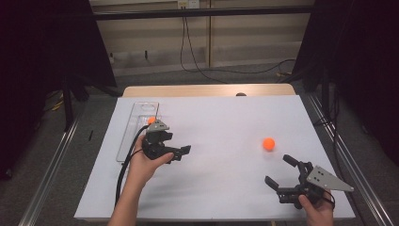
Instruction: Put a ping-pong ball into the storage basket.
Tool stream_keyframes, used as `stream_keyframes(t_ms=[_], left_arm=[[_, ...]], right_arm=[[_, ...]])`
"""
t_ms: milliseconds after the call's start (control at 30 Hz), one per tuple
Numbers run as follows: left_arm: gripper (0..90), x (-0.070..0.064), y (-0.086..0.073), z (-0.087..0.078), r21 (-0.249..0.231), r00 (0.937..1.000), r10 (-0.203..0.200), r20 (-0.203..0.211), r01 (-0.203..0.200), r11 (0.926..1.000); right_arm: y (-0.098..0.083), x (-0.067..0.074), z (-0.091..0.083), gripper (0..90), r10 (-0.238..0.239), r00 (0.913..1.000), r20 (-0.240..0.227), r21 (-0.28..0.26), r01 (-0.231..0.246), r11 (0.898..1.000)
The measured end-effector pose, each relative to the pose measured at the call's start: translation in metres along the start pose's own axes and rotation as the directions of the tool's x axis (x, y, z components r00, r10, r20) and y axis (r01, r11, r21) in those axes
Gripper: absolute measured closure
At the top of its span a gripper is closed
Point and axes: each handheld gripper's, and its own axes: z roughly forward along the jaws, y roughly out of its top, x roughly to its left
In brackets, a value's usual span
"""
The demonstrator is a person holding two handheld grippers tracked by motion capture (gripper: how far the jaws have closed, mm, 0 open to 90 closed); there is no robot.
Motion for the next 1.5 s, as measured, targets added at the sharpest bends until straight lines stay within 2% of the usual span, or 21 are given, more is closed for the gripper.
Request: stream_keyframes(t_ms=[133, 333, 433, 1000, 1500], left_arm=[[10.9, -0.004, 0.0, 0.004, -0.008, 0.9999, 0.011, 0.01, -0.011, 0.9999], [10.4, -0.011, -0.001, 0.012, 0.008, 0.9995, 0.022, 0.021, -0.022, 0.9997], [10.4, -0.014, -0.001, 0.016, 0.006, 0.9988, 0.041, 0.025, -0.041, 0.9991], [10.4, -0.034, -0.001, 0.042, 0.017, 0.9961, 0.07, 0.054, -0.071, 0.9974], [10.4, -0.048, 0.006, 0.063, -0.002, 0.9943, 0.069, 0.082, -0.069, 0.9976]], right_arm=[[0.0, 0.0, 0.001, 1.0, 0.0, 1.0, 0.001, 0.002, 0.0, 1.0], [0.0, 0.0, 0.001, 1.0, 0.001, 1.0, 0.002, 0.004, -0.001, 1.0], [0.0, 0.0, 0.001, 1.0, 0.002, 1.0, 0.002, 0.006, -0.002, 1.0], [-0.001, -0.001, 0.001, 1.0, 0.01, 1.0, 0.002, 0.004, -0.01, 1.0], [0.0, -0.001, 0.0, 1.1, 0.007, 1.0, -0.003, 0.003, -0.007, 1.0]])
